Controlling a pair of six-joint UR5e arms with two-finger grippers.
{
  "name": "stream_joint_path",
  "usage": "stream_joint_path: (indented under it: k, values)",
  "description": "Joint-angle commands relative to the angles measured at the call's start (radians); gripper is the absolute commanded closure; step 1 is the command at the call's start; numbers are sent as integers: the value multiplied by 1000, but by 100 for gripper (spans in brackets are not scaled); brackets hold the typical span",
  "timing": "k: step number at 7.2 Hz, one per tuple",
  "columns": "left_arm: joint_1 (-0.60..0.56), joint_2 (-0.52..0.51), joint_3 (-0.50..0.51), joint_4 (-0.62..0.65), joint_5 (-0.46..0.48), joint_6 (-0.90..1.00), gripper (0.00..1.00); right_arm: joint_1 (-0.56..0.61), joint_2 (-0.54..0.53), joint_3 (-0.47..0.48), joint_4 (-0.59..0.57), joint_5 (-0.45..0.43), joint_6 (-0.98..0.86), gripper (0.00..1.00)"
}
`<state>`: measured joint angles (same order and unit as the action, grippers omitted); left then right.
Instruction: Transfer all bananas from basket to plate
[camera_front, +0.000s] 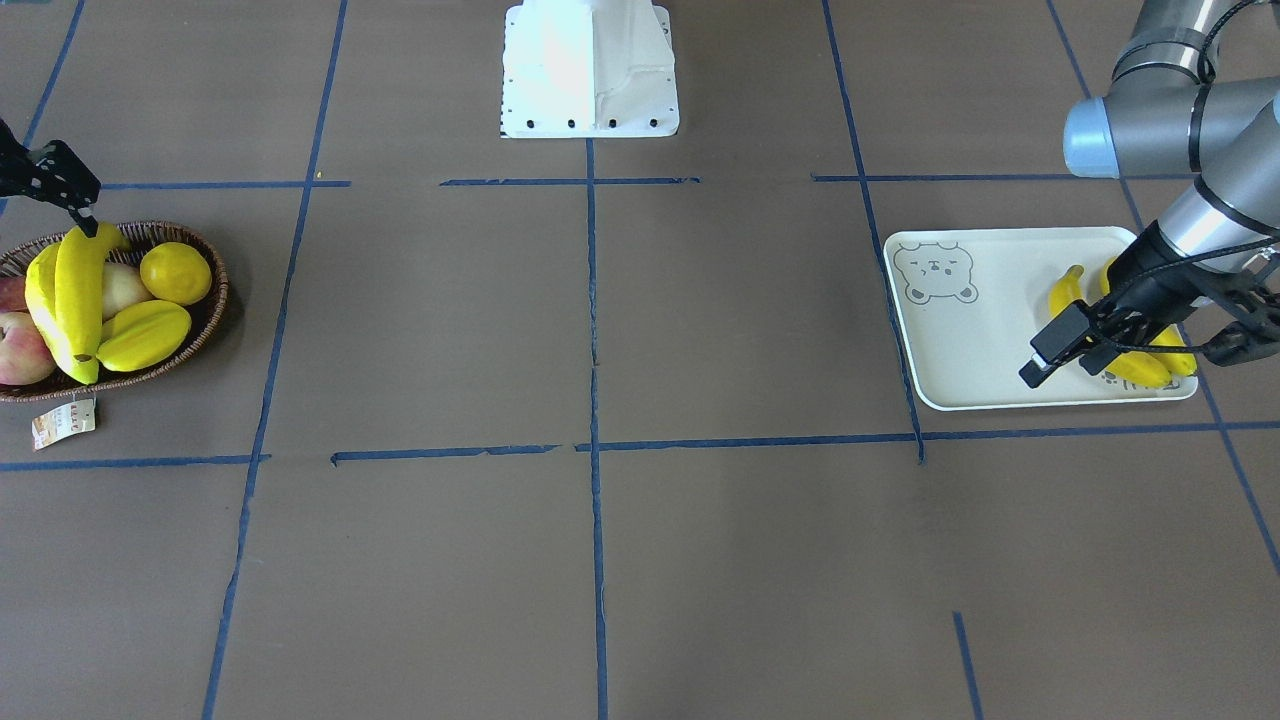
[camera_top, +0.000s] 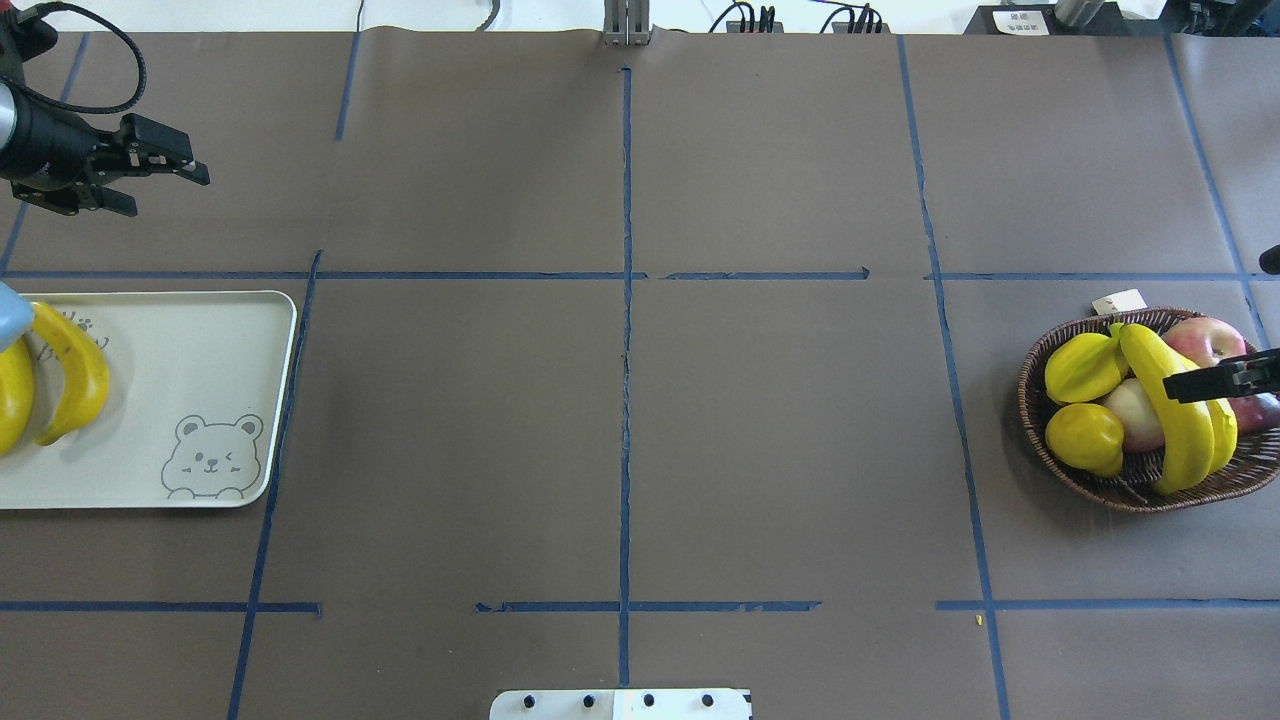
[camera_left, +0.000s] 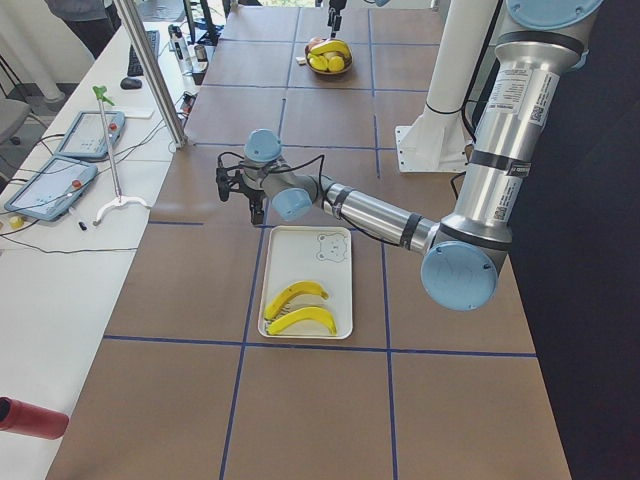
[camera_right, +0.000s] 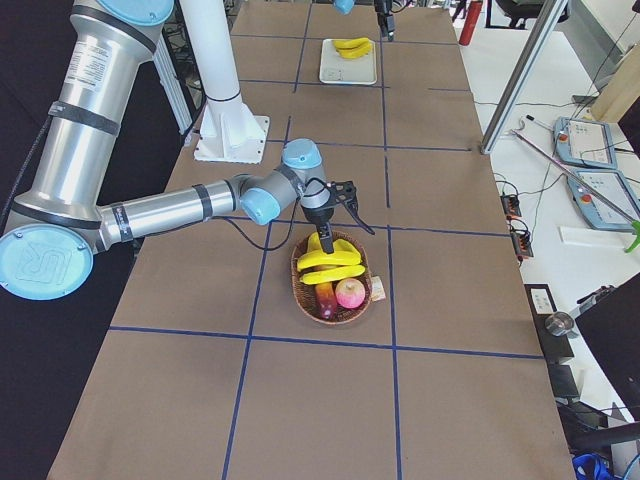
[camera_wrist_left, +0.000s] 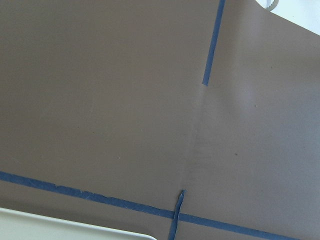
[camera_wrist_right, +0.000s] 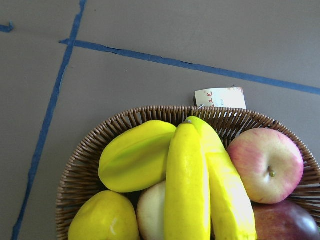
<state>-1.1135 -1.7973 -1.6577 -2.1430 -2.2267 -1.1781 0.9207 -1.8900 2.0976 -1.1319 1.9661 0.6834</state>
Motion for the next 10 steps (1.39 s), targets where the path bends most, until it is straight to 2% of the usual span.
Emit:
stream_joint_path:
  k: [1,3,5,6,9,10]
  values:
    - [1,-1,1,0,-1,0,0,-80,0,-34,6,-65,42,2]
    - [1,-1,-2,0,-1,0,0,-115,2,-82,7,-85,42,3]
    - [6,-1,-4,0,1,0,0,-141,0,-97,7,-92,42,9]
    - [8,-1,-5,0,1,0,0,-146,2,-97,6,-92,42,20]
    - [8,-1,-10,0,1,-2,0,-148,0,-97,9,-92,42,83]
    - [8,-1,-10,0,-1,-2,0,-146,0,-93,9,-92,41,91]
